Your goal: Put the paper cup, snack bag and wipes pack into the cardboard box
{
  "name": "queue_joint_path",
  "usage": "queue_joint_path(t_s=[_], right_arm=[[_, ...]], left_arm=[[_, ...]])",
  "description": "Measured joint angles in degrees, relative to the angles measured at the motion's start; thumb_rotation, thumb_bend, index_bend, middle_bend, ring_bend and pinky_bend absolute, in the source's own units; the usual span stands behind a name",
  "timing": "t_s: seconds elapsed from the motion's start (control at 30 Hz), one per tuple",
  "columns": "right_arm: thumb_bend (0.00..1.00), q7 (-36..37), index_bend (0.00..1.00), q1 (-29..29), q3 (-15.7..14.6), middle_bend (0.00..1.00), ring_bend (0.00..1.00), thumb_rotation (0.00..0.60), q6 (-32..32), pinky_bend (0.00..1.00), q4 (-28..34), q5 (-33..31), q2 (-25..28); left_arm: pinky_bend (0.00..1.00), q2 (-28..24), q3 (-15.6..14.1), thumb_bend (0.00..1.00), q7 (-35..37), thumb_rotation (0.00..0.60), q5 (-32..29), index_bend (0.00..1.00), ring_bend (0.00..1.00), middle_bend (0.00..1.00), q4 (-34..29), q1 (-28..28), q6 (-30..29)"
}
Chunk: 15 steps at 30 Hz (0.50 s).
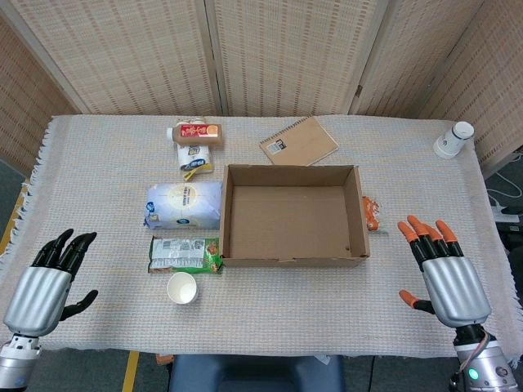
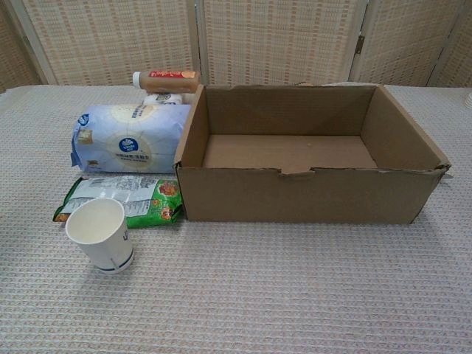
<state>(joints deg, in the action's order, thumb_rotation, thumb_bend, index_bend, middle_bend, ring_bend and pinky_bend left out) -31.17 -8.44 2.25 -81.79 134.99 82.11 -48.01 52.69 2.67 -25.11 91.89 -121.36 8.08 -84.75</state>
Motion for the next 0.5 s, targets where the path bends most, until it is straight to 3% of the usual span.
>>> queue_joint_path(t_s=[0.5], right_arm=[[0.08,-1.1,0.04,-0.3,0.3,0.0,0.0,0.6,0.4,0.0,0.0,-0.9,-0.8]], left_arm=[[0.16,-0.9,0.2,0.19,0.7,0.6,0.3,0.0,0.02,0.11,-0.6,0.1,0.3]])
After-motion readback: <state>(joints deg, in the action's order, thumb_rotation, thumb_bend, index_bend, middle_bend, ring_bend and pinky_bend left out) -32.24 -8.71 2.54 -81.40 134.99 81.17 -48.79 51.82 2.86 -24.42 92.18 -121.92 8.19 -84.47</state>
